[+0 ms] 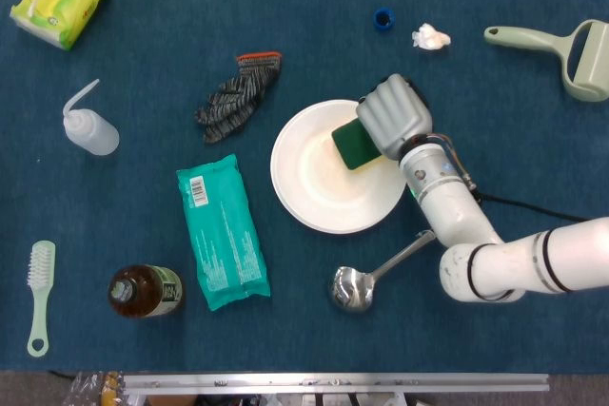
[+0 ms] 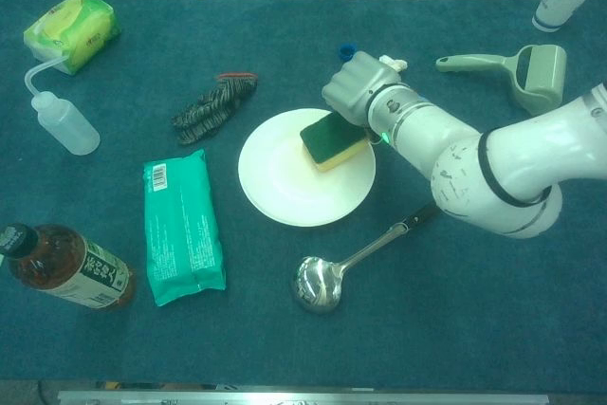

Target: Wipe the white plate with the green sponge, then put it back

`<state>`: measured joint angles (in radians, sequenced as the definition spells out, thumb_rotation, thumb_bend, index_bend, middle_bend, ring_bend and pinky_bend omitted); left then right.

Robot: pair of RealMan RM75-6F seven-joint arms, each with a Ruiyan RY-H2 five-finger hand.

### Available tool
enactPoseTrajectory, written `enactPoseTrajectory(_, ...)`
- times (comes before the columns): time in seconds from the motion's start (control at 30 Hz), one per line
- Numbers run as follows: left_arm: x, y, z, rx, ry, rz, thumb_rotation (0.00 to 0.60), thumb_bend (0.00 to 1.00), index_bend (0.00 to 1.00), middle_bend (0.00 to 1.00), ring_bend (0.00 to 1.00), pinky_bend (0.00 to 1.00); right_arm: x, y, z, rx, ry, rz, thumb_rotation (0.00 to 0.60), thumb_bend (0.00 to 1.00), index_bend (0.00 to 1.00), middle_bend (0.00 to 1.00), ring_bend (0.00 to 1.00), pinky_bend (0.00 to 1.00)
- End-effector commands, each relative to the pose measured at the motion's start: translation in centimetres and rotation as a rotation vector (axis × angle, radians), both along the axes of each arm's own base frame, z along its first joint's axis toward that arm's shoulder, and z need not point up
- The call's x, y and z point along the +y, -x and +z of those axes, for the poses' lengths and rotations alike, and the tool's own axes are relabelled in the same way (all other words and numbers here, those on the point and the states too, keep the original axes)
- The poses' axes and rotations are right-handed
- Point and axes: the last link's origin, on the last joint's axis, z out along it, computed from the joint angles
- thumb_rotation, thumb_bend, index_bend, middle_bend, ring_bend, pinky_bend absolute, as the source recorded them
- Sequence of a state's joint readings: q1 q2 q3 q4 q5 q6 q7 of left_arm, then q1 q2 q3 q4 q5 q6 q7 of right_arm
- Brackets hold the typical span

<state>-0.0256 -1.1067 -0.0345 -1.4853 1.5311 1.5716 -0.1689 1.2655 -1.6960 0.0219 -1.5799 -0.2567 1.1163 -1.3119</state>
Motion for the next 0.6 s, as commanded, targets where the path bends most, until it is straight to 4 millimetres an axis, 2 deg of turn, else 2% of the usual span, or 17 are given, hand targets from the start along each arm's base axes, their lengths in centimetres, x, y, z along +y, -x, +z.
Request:
enactPoseTrajectory(0.03,0.0,0.0,0.0,0.0,0.0,0.0,0.6,0.47,0.17,0.15,0.09,0.13,-0.1,-0.1,0.6,-0.017,0.006,-0.003,0.6,0.25,0.52,0.42,0.36,0.61)
enactPoseTrajectory(0.27,0.0,0.0,0.0,0.0,-0.002,0.0,0.6,0.47,0.17,0.15,0.09,0.13,-0.2,-1.1,1.0,-0.073,0.01,0.007,0.6,0.25,0.52,0.42,0.36,0.61)
enactPoseTrajectory(0.6,-0.2,0.3,0.1,-0.003,-0.006,0.015,0.6,0.47,0.17,0.16,0.09,0.13,0.6,-1.0,-1.2,-0.058,-0.037,0.016,0.6,0.25,0.52,0.42,0.36,0.61)
